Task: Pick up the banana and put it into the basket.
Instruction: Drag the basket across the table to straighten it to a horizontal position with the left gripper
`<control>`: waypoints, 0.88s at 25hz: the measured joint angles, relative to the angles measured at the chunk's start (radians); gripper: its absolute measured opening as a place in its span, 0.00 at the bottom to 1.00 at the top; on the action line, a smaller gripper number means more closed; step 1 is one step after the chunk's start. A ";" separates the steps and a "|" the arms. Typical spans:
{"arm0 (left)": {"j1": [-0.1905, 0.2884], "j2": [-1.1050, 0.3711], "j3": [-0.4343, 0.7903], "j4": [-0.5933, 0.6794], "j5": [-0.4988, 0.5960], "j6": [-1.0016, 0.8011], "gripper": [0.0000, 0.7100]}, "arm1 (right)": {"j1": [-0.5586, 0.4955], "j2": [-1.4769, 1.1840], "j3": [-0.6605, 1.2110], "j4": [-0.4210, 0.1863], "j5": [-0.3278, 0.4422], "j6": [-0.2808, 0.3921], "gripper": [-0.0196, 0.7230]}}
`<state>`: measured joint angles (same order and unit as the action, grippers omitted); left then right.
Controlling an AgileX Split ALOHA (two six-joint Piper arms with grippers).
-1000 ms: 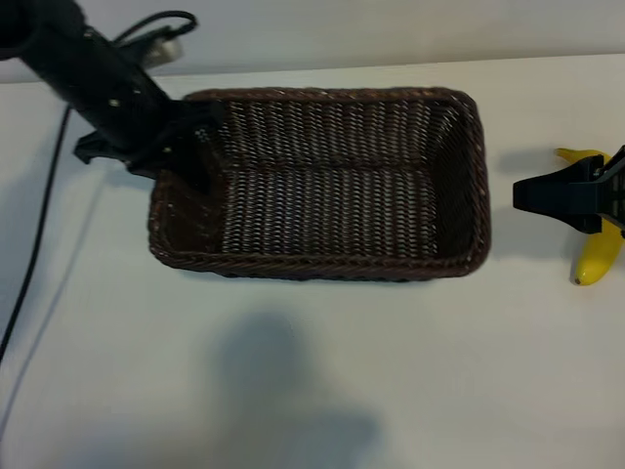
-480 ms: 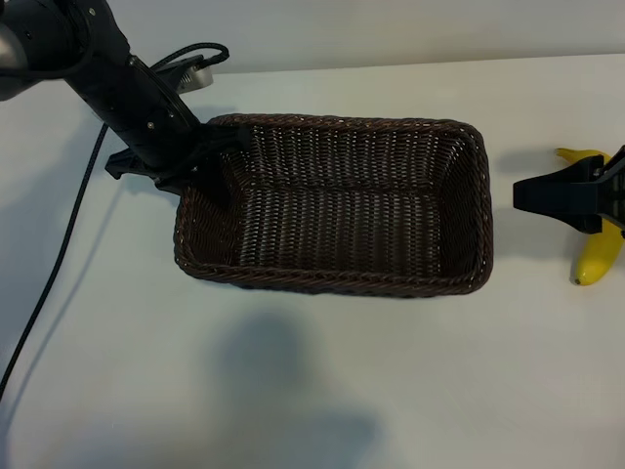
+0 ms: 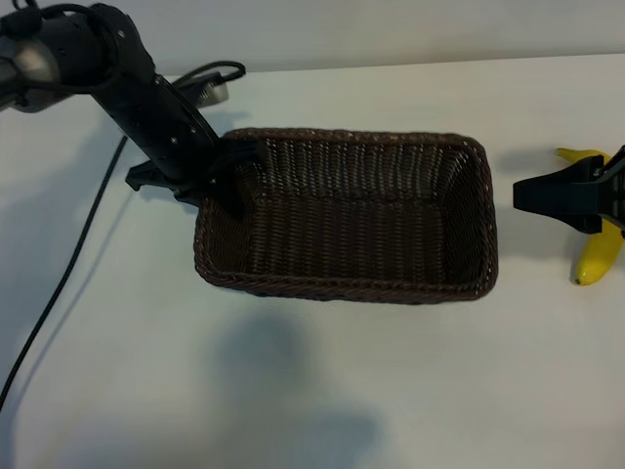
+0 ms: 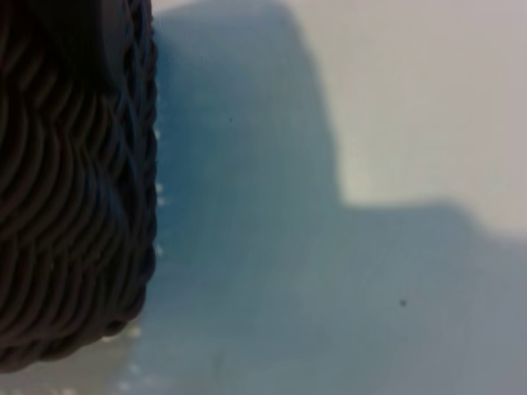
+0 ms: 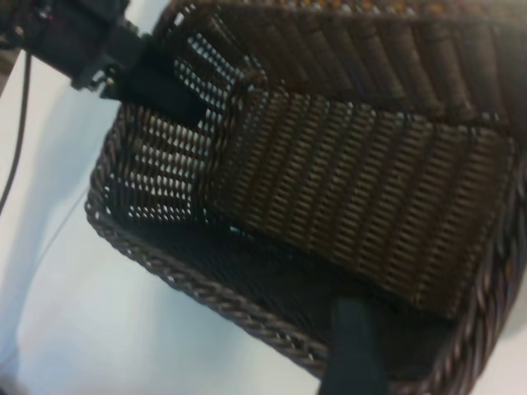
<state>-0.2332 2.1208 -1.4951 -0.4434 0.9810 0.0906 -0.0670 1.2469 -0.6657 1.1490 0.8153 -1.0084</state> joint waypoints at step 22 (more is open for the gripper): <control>-0.002 -0.005 -0.002 -0.002 0.017 0.000 0.73 | 0.000 0.000 0.000 0.000 0.004 0.000 0.73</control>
<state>-0.2355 2.1158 -1.4971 -0.4455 0.9977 0.0902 -0.0670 1.2469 -0.6657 1.1490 0.8189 -1.0084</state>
